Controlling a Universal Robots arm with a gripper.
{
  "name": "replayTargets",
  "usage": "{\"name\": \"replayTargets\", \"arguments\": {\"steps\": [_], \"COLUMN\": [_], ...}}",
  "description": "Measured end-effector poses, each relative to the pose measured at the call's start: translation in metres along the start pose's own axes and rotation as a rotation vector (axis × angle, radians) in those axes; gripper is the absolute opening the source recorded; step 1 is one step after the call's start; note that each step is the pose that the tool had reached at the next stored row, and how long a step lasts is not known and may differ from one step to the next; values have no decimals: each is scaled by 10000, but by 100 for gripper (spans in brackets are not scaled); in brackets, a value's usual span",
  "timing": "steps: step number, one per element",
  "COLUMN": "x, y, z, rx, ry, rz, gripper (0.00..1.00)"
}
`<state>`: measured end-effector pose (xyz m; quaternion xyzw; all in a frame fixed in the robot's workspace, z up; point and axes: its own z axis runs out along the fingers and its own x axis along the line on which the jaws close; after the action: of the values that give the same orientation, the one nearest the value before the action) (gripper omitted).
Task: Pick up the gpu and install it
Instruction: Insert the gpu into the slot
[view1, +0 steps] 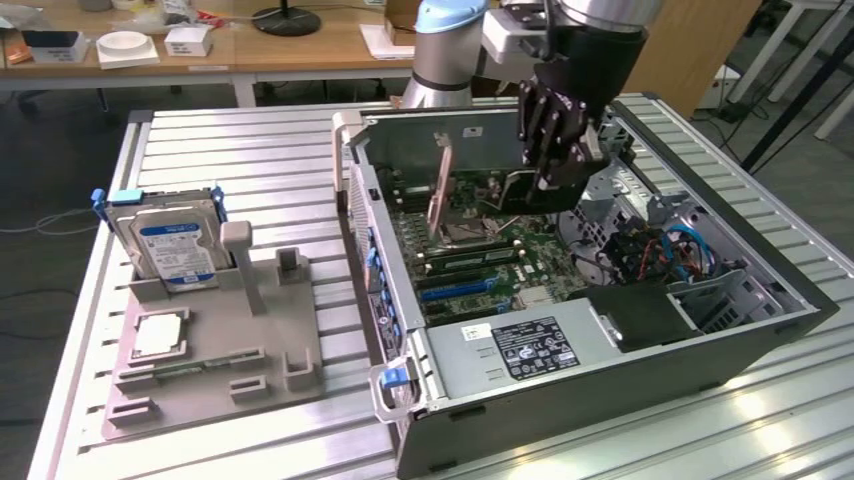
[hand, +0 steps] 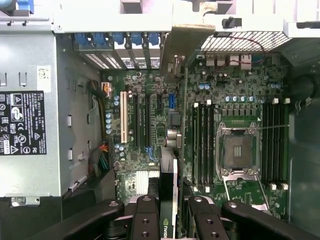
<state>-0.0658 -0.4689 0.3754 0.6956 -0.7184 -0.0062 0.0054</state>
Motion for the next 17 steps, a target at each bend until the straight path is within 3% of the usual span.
{"name": "replayTargets", "arguments": {"steps": [17], "x": [-17], "y": [-5], "z": [309], "rx": [40], "ry": [166], "rz": [2], "gripper": [27]}}
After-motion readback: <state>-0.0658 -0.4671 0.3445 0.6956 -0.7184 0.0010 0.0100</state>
